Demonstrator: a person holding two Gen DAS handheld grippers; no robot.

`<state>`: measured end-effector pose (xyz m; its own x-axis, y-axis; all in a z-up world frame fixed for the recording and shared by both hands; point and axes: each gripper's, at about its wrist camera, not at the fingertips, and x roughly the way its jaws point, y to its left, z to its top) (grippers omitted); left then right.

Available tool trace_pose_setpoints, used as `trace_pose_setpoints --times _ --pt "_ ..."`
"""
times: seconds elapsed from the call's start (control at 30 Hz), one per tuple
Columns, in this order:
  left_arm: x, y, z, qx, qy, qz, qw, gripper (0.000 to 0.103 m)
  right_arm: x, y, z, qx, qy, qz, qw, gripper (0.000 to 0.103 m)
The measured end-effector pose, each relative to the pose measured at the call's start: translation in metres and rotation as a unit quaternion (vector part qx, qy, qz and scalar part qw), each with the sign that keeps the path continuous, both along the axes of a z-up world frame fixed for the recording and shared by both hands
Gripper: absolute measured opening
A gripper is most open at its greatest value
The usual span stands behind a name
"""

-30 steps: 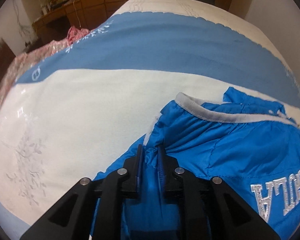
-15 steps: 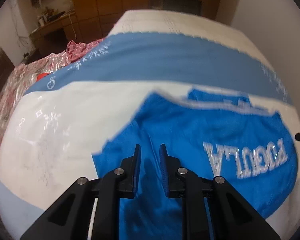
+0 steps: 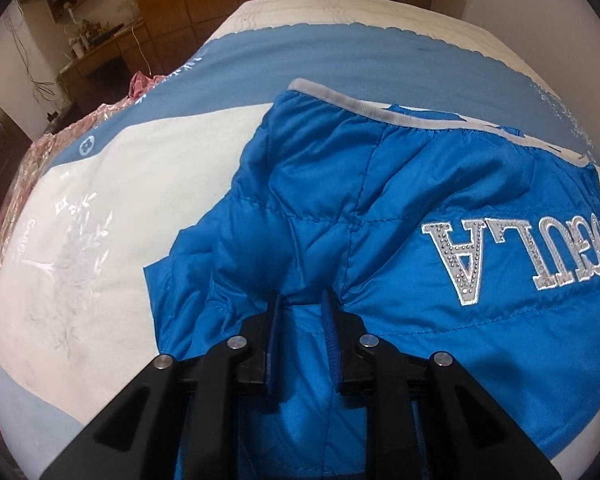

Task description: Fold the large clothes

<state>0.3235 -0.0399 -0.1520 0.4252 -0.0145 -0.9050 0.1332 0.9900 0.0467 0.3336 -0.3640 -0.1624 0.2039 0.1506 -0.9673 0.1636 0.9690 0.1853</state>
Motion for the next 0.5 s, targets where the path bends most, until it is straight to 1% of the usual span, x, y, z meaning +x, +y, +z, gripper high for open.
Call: trace_pose_setpoints --times 0.03,0.07,0.1,0.13,0.2,0.27,0.33,0.4,0.5 --pt "0.000 0.003 0.003 -0.008 0.004 0.006 0.9999 0.022 -0.002 0.002 0.006 -0.006 -0.003 0.000 1.000 0.012" --pt "0.000 0.005 0.006 -0.013 0.008 0.011 0.9998 0.022 -0.005 0.004 0.012 -0.011 -0.007 0.000 1.000 0.016" --pt "-0.004 0.008 0.013 -0.018 0.009 0.017 0.9996 0.022 -0.010 0.006 0.020 -0.016 -0.015 0.001 1.000 0.017" --pt "-0.008 0.012 0.020 -0.021 0.004 0.020 0.9996 0.022 -0.017 0.009 0.029 -0.022 -0.024 0.005 0.999 0.019" --pt "-0.021 0.015 0.033 -0.023 -0.010 0.014 0.9996 0.027 -0.033 0.016 0.046 -0.024 -0.035 0.020 0.999 0.020" --pt "-0.038 0.015 0.045 -0.016 -0.025 0.001 0.9996 0.031 -0.048 0.019 0.052 -0.018 -0.034 0.028 0.999 0.020" --pt "-0.051 0.013 0.046 -0.014 -0.026 -0.008 0.9995 0.032 -0.058 0.019 0.051 -0.004 -0.026 0.032 0.999 0.020" --pt "-0.058 0.014 0.042 -0.011 -0.016 -0.010 0.9998 0.032 -0.067 0.023 0.045 0.003 -0.015 0.033 0.999 0.020" --pt "-0.062 0.014 0.027 -0.003 -0.007 -0.013 0.9999 0.033 -0.070 0.026 0.031 -0.008 -0.006 0.033 0.999 0.018"
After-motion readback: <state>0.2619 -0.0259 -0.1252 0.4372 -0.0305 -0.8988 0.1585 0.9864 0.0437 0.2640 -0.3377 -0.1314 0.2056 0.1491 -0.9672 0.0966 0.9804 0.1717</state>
